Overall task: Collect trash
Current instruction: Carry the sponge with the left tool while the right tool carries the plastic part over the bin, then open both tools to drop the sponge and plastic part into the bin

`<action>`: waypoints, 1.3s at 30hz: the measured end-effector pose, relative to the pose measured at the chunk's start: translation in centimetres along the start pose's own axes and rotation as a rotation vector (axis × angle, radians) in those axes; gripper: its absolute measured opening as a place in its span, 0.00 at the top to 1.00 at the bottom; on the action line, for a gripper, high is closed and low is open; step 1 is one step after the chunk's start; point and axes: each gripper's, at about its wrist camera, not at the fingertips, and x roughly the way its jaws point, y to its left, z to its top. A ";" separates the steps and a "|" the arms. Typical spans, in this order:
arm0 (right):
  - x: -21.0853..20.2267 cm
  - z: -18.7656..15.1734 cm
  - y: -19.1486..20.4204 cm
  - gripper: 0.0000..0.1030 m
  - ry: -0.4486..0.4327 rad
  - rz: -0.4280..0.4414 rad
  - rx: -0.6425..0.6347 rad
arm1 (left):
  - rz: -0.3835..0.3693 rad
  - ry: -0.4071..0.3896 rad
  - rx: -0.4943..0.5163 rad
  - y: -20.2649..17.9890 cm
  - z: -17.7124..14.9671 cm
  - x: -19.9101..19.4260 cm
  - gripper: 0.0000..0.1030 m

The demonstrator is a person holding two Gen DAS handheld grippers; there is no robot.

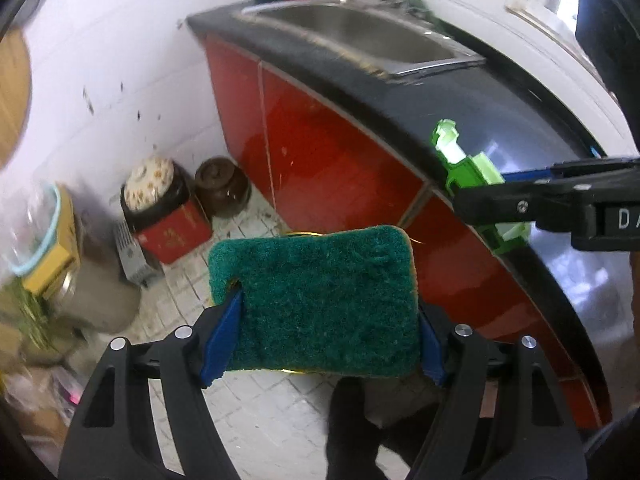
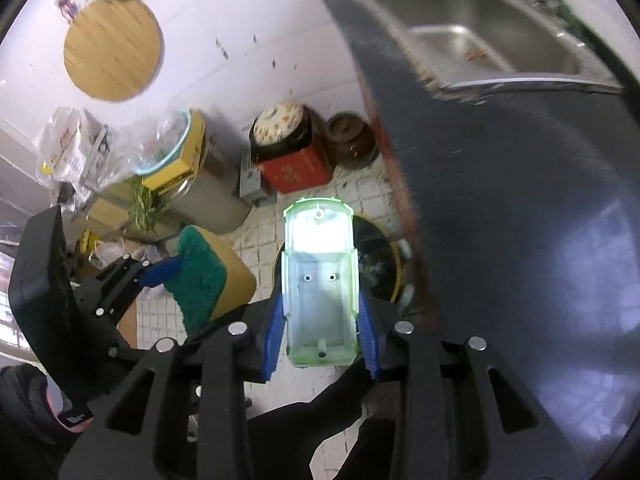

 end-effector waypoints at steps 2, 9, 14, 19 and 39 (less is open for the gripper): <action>1.6 0.8 0.4 0.68 0.024 -0.010 -0.015 | -0.007 0.005 -0.014 0.9 -0.2 0.8 0.29; 5.6 2.5 0.9 0.68 0.079 -0.030 -0.030 | -0.056 0.034 -0.055 2.8 -1.0 4.1 0.27; 7.8 3.4 1.4 0.53 0.114 -0.048 -0.051 | -0.082 0.051 -0.061 3.3 -1.5 6.0 0.19; 8.3 3.8 1.3 0.40 0.111 -0.061 -0.065 | -0.083 0.076 -0.072 3.8 -1.7 7.3 0.12; 0.2 1.7 -1.1 0.40 -0.033 -0.087 0.004 | -0.083 0.109 0.017 1.9 -0.5 8.7 0.06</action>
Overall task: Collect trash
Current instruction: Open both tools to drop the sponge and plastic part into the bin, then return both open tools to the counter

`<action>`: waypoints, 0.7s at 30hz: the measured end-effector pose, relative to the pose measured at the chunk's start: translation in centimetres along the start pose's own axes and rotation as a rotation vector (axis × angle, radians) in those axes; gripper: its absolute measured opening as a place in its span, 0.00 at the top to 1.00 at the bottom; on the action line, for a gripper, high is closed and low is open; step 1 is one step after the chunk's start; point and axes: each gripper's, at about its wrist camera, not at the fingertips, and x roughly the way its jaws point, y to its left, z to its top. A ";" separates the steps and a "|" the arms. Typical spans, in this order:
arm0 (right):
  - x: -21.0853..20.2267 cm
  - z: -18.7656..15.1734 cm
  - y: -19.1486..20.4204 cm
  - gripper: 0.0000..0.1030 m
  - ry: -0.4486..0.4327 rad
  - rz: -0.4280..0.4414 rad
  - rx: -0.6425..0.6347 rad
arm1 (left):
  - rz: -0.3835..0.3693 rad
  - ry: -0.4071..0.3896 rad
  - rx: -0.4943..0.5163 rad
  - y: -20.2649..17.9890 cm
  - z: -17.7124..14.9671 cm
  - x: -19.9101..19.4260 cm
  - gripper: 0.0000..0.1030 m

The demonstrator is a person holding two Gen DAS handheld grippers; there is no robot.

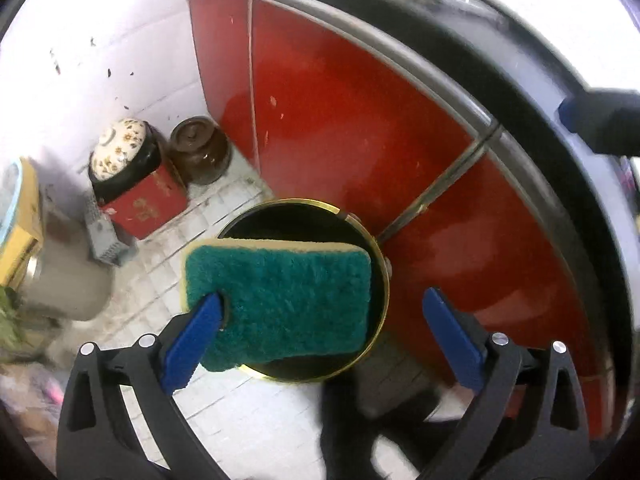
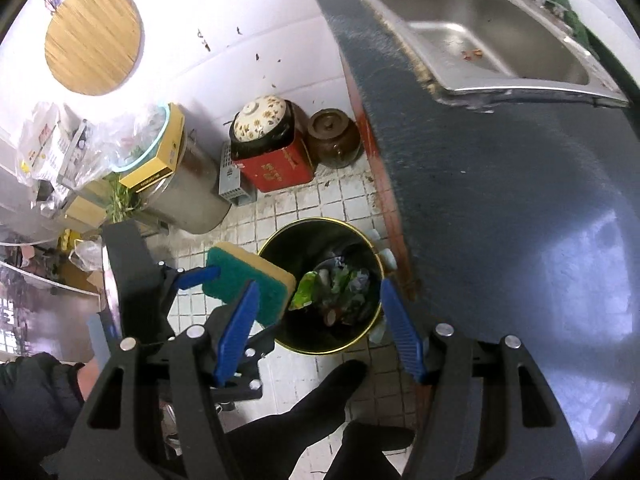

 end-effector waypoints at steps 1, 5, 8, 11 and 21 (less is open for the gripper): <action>-0.3 -0.2 -0.1 0.40 -0.007 -0.002 0.003 | -0.026 -0.045 -0.014 0.0 -0.2 -0.2 0.06; -1.9 -1.0 -0.7 0.40 -0.026 -0.019 0.011 | -0.005 0.013 0.008 -0.4 -0.3 1.5 0.06; -3.1 -1.7 -1.2 0.40 -0.037 -0.031 0.024 | 0.061 0.034 0.089 -1.6 -0.1 1.8 0.06; -4.4 -2.3 -1.7 0.40 -0.046 -0.047 0.033 | 0.052 0.045 0.091 -2.0 0.0 1.8 0.06; -12.3 -6.1 -5.5 0.38 -0.160 -0.135 0.180 | 0.047 -0.034 0.164 -5.2 1.4 -2.6 0.06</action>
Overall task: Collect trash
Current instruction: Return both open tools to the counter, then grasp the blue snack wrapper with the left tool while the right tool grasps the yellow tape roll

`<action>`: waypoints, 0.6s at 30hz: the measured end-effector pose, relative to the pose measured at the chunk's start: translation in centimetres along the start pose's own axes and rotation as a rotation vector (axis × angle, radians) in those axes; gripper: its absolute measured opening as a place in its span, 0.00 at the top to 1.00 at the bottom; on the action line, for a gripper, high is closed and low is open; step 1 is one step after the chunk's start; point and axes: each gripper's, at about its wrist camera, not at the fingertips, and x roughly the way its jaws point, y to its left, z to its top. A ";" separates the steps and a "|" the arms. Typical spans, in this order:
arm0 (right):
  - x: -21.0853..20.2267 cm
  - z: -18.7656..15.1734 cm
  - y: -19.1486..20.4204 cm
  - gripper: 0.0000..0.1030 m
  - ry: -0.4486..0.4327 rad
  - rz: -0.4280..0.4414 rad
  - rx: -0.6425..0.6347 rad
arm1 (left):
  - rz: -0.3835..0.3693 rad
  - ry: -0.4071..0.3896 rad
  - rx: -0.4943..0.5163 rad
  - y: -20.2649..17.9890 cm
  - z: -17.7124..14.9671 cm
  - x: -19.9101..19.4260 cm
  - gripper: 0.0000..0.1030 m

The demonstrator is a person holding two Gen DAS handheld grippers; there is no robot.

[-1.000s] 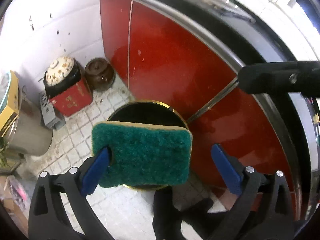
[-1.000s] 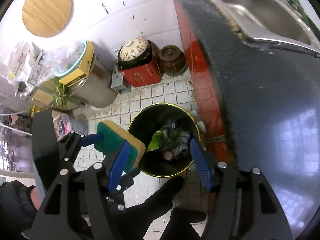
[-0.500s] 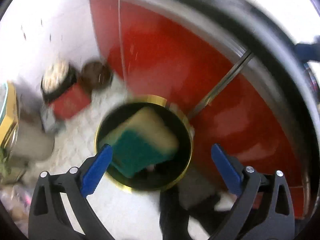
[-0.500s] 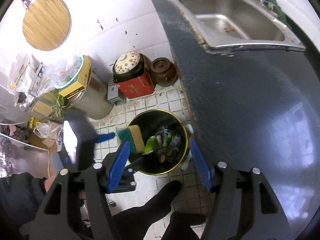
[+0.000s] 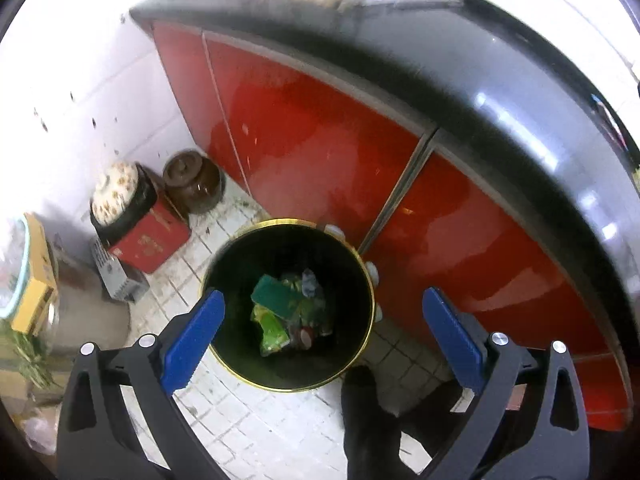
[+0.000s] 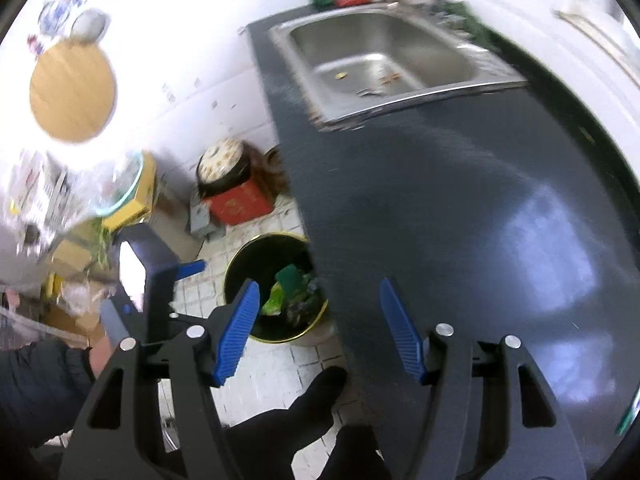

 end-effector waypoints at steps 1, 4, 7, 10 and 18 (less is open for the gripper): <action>-1.4 -0.5 -1.2 0.35 -0.025 -0.019 0.036 | 0.002 -0.020 0.017 -0.7 0.5 -1.0 0.06; -5.4 -2.3 -5.0 0.30 -0.094 -0.095 0.145 | -0.017 -0.075 0.118 -3.9 2.7 -4.2 0.06; -9.5 -5.1 -9.4 0.30 -0.152 -0.200 0.273 | -0.073 -0.106 0.233 -8.6 5.0 -6.2 0.06; -13.5 -8.9 -13.5 0.30 -0.201 -0.306 0.411 | -0.154 -0.141 0.367 -14.7 7.4 -7.8 0.06; -22.4 -20.5 -22.6 0.30 -0.273 -0.512 0.716 | -0.372 -0.151 0.586 -32.1 9.9 -11.3 0.06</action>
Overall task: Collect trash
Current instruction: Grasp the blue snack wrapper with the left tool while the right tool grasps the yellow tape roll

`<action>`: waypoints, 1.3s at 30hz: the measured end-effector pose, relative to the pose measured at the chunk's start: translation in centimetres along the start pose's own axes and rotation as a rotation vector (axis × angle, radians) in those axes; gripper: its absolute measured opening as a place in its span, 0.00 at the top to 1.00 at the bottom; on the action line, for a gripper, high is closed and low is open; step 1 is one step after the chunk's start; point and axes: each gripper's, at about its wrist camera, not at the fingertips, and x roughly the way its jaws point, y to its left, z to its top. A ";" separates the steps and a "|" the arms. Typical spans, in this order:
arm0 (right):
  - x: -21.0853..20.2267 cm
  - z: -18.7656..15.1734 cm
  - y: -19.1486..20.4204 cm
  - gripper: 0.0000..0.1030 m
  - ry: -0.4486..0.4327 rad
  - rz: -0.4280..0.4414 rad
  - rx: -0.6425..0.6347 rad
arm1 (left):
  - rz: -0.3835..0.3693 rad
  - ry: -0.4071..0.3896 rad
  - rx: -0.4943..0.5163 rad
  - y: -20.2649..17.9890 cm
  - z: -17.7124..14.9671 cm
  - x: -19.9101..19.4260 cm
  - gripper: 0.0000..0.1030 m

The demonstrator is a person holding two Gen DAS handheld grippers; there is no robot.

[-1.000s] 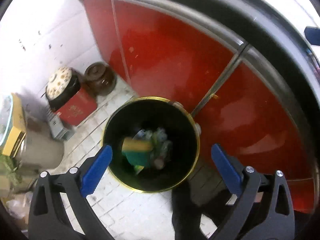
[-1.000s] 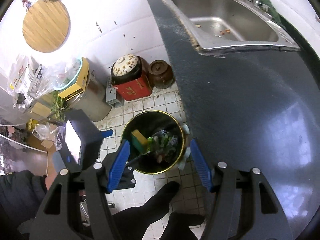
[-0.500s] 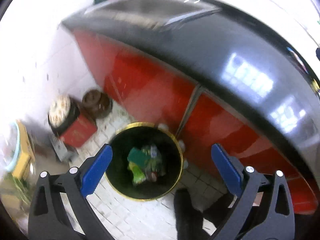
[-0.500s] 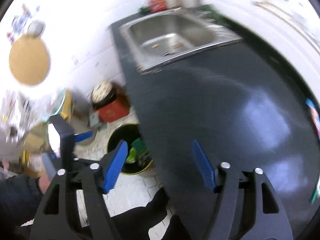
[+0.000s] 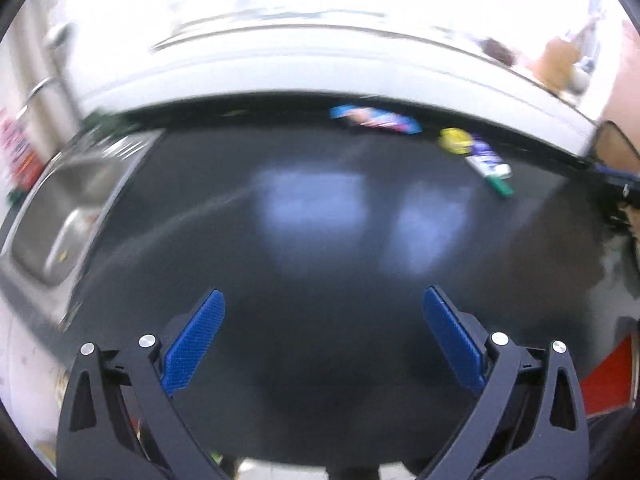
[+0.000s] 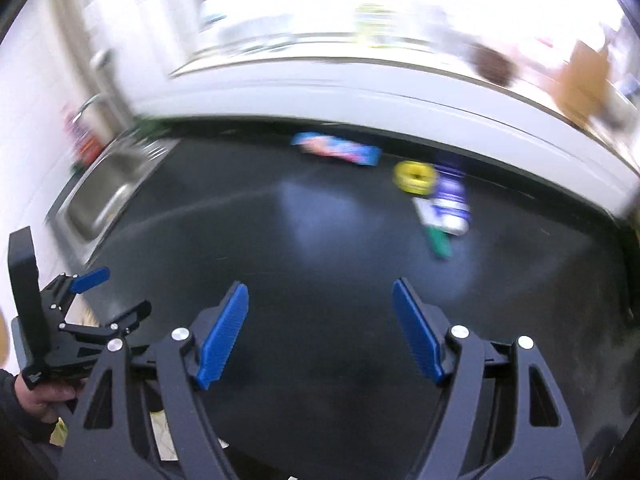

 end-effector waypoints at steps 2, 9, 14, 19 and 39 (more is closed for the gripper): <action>-0.6 -0.2 -3.3 0.30 -0.010 -0.023 0.043 | -0.037 -0.001 0.024 -3.3 1.5 0.8 0.06; -0.2 -0.1 -9.4 0.30 -0.022 -0.020 0.070 | -0.060 0.018 0.080 -9.5 4.0 3.8 0.06; 2.6 2.1 -10.3 0.30 -0.008 0.019 0.052 | -0.038 0.005 0.118 -9.7 6.4 6.5 0.06; 6.5 5.2 -10.9 0.30 0.014 0.042 0.021 | -0.013 -0.020 0.191 -8.4 10.6 10.7 0.06; 27.0 13.9 -10.7 0.30 0.193 0.021 -0.095 | 0.043 0.093 0.044 -7.3 21.1 30.6 0.06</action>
